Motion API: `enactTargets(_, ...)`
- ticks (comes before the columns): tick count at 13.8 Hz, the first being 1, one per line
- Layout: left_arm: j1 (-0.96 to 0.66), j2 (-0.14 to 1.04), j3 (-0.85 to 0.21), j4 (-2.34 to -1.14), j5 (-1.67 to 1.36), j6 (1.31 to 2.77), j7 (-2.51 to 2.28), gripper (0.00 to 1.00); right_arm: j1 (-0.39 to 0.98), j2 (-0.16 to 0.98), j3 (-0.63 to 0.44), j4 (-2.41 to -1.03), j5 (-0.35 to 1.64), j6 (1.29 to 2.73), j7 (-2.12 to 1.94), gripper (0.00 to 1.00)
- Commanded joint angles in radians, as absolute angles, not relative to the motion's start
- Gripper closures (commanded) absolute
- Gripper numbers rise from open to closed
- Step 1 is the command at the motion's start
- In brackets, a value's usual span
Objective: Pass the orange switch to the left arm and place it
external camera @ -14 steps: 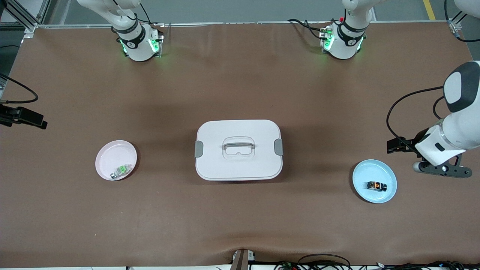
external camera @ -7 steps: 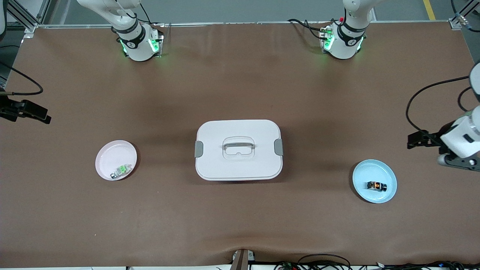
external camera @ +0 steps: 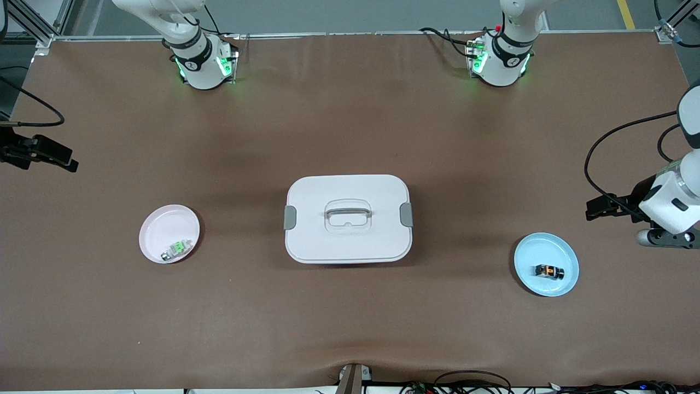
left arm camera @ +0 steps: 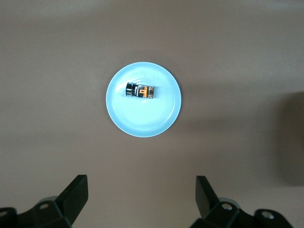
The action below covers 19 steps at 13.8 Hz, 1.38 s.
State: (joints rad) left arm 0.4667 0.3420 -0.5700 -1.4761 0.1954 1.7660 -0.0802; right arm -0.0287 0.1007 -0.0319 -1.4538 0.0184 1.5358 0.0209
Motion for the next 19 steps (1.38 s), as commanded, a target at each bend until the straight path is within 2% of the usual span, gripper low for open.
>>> enactTargets(1, 0.466, 0.322, -0.584, -1.473, 0.189, 1.734, -0.141, 0.0, -0.041, 0.057, -0.021, -1.499, 0.037, 1.552, 0.043, 0.0)
enactTargets(19, 0.483, 0.238, -0.572, -1.47, 0.201, 1.717, -0.062, 0.0, -0.038, 0.052, -0.023, -1.502, 0.055, 1.546, 0.078, 0.0)
